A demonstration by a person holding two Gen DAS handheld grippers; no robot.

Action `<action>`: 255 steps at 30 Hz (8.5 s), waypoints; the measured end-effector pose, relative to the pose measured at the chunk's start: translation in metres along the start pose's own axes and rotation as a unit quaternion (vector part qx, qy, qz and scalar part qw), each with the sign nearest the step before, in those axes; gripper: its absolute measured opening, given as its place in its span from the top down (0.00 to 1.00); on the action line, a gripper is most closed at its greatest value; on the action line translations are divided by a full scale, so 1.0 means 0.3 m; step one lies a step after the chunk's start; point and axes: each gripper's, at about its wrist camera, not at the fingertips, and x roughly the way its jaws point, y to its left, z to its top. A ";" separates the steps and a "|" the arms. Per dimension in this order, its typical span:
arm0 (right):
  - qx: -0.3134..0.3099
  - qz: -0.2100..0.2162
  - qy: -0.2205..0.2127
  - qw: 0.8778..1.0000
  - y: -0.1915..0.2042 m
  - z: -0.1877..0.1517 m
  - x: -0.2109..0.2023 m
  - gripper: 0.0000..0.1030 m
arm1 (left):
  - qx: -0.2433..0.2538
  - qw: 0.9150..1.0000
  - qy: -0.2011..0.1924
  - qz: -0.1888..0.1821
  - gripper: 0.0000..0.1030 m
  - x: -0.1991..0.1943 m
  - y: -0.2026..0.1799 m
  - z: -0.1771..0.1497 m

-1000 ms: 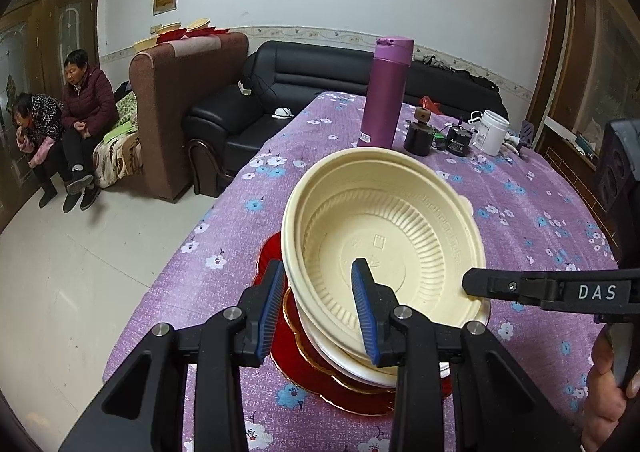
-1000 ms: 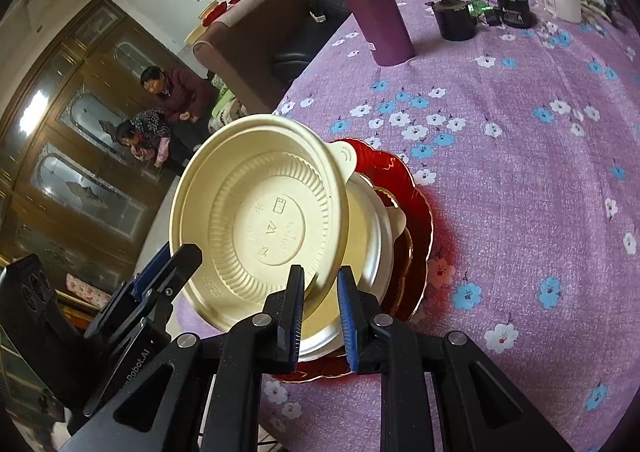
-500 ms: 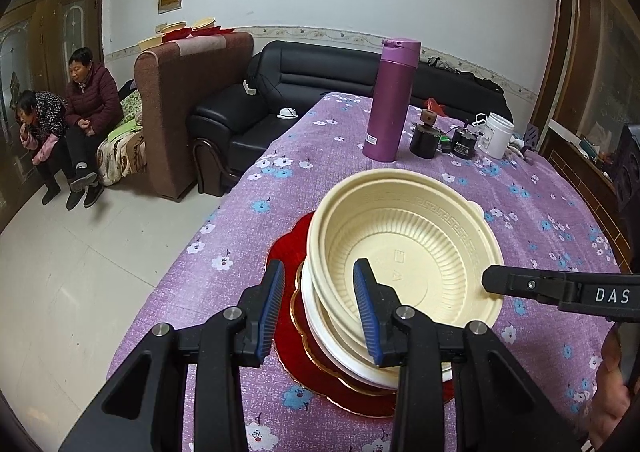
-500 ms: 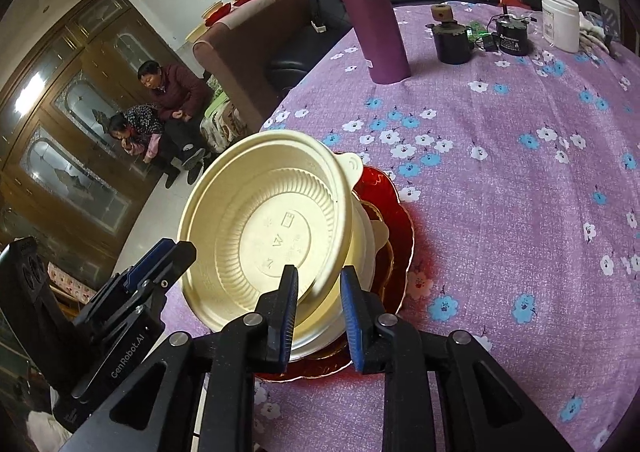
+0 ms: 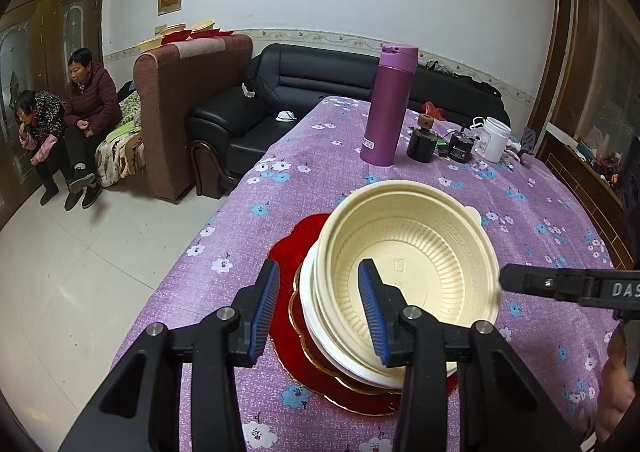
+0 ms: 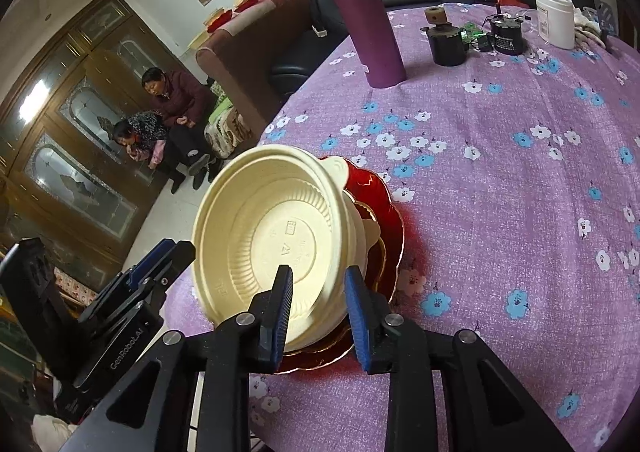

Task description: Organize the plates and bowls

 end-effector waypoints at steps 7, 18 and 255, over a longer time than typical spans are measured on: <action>0.030 0.007 -0.026 0.999 -0.073 -0.023 -0.077 0.67 | -0.032 0.999 0.012 -0.031 0.61 -0.010 0.067 0.009; 0.073 -0.003 -0.019 0.997 -0.195 -0.051 -0.057 0.67 | -0.075 0.996 0.042 -0.016 0.59 0.013 0.217 -0.012; 0.086 -0.268 -0.345 0.896 -0.424 -0.545 -0.472 0.00 | 0.200 0.975 -0.077 0.054 0.00 0.049 -0.670 -0.283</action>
